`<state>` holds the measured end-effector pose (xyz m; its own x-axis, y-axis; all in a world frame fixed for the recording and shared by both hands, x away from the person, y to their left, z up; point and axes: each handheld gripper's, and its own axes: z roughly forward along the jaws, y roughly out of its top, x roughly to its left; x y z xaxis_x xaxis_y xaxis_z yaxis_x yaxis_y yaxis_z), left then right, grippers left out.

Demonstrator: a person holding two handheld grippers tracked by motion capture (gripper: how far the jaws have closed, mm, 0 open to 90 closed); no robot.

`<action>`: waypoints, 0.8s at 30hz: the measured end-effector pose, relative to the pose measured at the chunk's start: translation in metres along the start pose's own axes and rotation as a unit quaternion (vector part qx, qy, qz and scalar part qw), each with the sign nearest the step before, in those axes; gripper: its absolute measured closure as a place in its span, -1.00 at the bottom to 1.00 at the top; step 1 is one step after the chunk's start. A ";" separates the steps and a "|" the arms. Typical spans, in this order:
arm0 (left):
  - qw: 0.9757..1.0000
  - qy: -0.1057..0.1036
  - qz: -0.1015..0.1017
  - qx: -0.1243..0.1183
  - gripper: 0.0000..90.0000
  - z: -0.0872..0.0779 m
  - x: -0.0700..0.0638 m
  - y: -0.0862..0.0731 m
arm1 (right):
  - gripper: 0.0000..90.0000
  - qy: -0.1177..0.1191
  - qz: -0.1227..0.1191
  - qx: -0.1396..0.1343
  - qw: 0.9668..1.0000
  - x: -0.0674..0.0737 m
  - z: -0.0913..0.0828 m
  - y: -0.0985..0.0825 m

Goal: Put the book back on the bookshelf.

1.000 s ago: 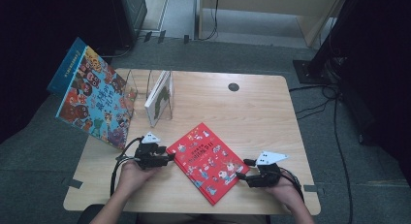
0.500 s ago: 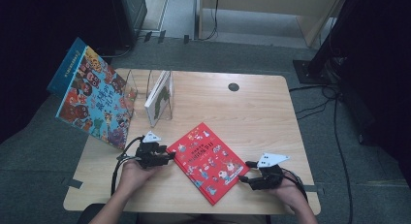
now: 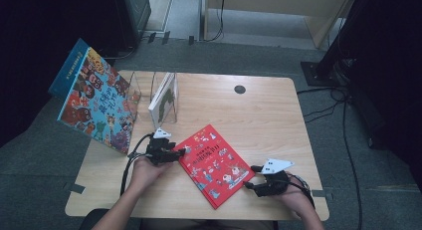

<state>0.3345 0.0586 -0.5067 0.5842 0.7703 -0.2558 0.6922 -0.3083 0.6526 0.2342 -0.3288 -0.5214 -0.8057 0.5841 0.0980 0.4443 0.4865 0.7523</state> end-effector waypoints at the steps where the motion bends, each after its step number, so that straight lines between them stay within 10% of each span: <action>1: 1.000 -0.003 -0.008 -0.004 0.02 0.002 0.001 0.002 | -0.26 0.001 0.010 -0.002 1.000 -0.001 0.001 0.001; 24: 1.000 0.005 0.004 0.021 0.00 -0.019 0.011 -0.010 | -0.25 0.000 0.017 0.002 1.000 0.000 0.007 0.007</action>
<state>0.3260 0.0806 -0.5027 0.5858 0.7729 -0.2438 0.7051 -0.3377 0.6236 0.2400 -0.3208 -0.5201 -0.7904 0.6001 0.1231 0.4727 0.4697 0.7456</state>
